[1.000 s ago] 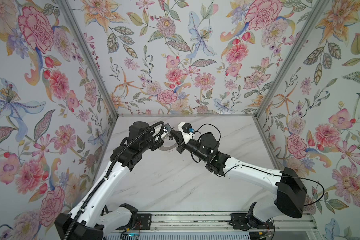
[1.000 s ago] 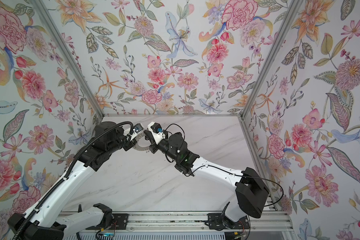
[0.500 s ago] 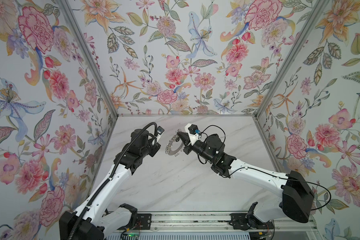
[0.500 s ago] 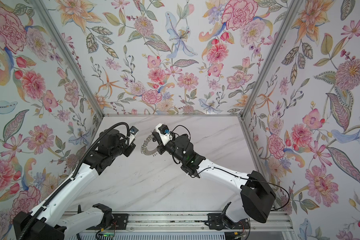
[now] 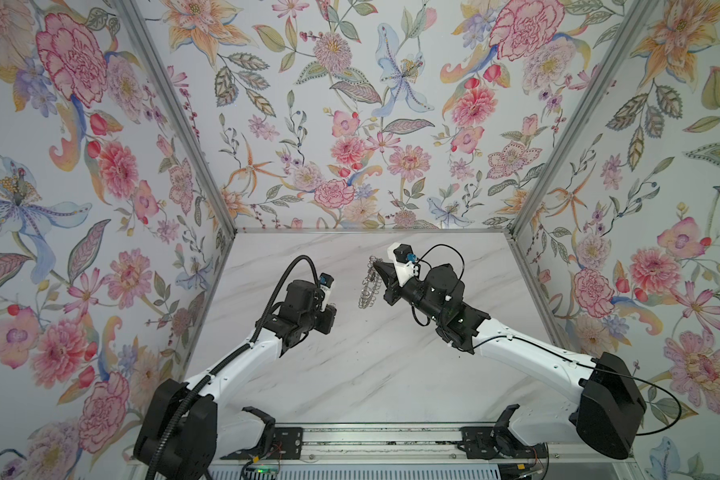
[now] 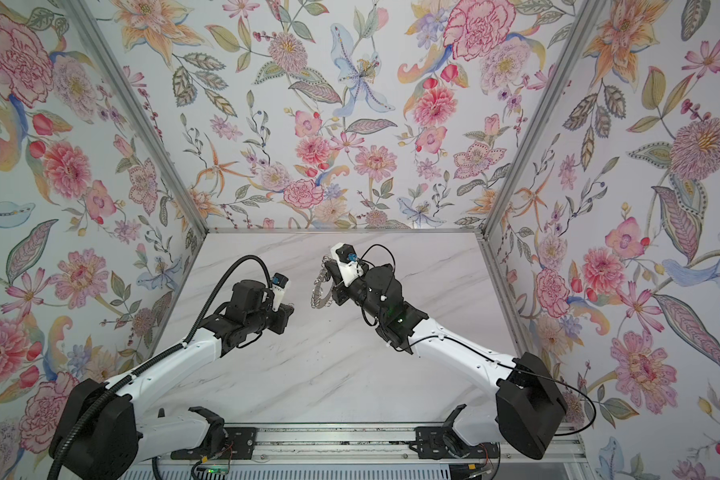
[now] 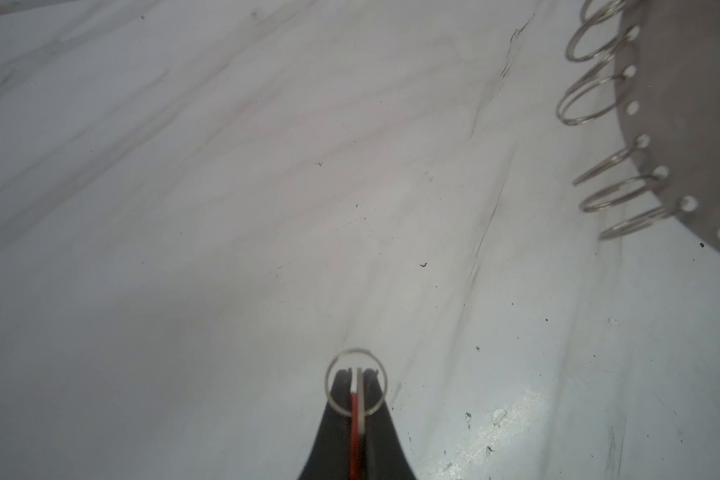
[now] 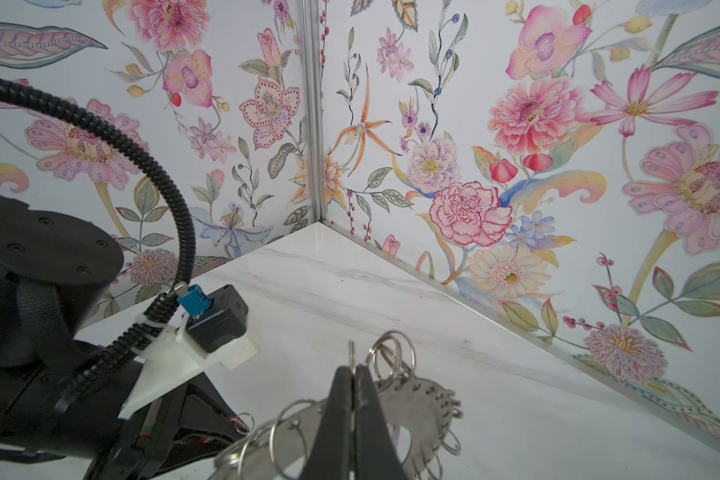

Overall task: Remove the keys from the keyring
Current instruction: 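Pull the left gripper away from the plate holding the red-tagged key, then lower the left gripper and release the red-tagged key onto the table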

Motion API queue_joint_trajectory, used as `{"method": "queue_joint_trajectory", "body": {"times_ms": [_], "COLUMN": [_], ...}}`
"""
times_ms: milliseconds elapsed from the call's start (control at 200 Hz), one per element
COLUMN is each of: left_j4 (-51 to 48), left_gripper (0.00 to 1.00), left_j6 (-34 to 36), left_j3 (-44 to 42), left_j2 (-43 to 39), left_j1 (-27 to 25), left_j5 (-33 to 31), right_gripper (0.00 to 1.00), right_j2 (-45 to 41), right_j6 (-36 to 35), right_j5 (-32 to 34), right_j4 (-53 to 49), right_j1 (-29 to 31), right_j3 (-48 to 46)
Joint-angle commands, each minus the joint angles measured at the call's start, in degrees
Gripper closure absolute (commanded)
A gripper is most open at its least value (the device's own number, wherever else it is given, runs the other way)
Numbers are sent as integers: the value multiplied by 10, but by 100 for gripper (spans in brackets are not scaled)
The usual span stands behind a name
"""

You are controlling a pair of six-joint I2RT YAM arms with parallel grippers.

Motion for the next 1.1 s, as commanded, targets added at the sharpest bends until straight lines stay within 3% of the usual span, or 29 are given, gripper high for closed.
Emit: {"method": "queue_joint_trajectory", "body": {"times_ms": [0, 230, 490, 711, 796, 921, 1096], "left_j4": [11, -12, -9, -9, -16, -27, -75], "left_gripper": [100, 100, 100, 89, 80, 57, 44], "left_j6": [-58, -121, -142, -137, -132, -124, -100], "left_j3": [-7, 5, 9, 12, 16, 24, 60], "left_j2": [22, 98, 148, 160, 163, 155, 123], "left_j1": [-11, -37, -54, -56, -54, -54, -54], "left_j5": [-24, -57, -93, -99, -100, -105, -122], "right_gripper": [100, 100, 100, 100, 100, 100, 100], "right_j2": [-20, -20, -17, -14, -12, -10, -6], "right_j6": [14, 24, 30, 34, 35, 36, 37], "right_j5": [-3, 0, -3, -10, -12, -15, -20], "right_j4": [2, 4, 5, 3, 5, 4, 0], "right_j1": [-6, -11, -17, -24, -24, -26, -27], "right_j3": [-8, -20, -27, -27, -27, -27, -20]}}
